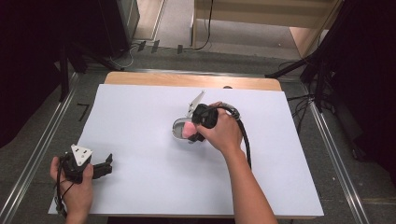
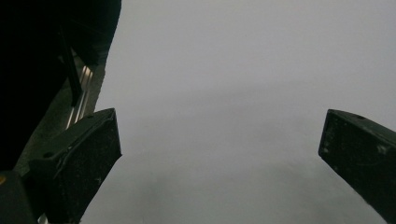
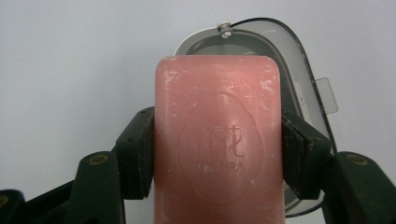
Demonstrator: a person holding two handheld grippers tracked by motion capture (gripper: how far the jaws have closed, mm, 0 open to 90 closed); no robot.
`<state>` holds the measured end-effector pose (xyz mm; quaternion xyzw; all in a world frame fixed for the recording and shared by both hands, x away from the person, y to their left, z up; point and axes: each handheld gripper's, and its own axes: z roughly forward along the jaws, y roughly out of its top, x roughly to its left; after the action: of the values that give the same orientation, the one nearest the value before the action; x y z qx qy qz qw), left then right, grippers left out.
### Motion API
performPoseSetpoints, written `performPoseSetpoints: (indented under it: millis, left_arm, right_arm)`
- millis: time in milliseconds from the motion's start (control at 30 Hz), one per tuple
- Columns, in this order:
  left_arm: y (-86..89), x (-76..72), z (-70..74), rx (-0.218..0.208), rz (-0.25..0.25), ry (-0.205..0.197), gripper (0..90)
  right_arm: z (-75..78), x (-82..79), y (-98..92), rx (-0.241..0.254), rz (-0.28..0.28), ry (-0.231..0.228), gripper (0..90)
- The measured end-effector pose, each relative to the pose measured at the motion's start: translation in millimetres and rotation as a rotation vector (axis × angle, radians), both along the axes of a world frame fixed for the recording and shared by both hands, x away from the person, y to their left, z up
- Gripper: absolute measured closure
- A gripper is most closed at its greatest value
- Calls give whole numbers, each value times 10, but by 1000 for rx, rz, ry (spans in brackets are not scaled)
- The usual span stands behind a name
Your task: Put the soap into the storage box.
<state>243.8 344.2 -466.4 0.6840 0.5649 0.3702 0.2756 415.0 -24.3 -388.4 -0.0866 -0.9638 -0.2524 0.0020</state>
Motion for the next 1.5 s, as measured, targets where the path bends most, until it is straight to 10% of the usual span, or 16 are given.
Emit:
performPoseSetpoints:
  millis: [1500]
  left_arm:
    - [7, 8, -3, -13, 1, 1, 0]
  right_arm:
    - [-80, 261, 83, 45, 48, 17, 393]
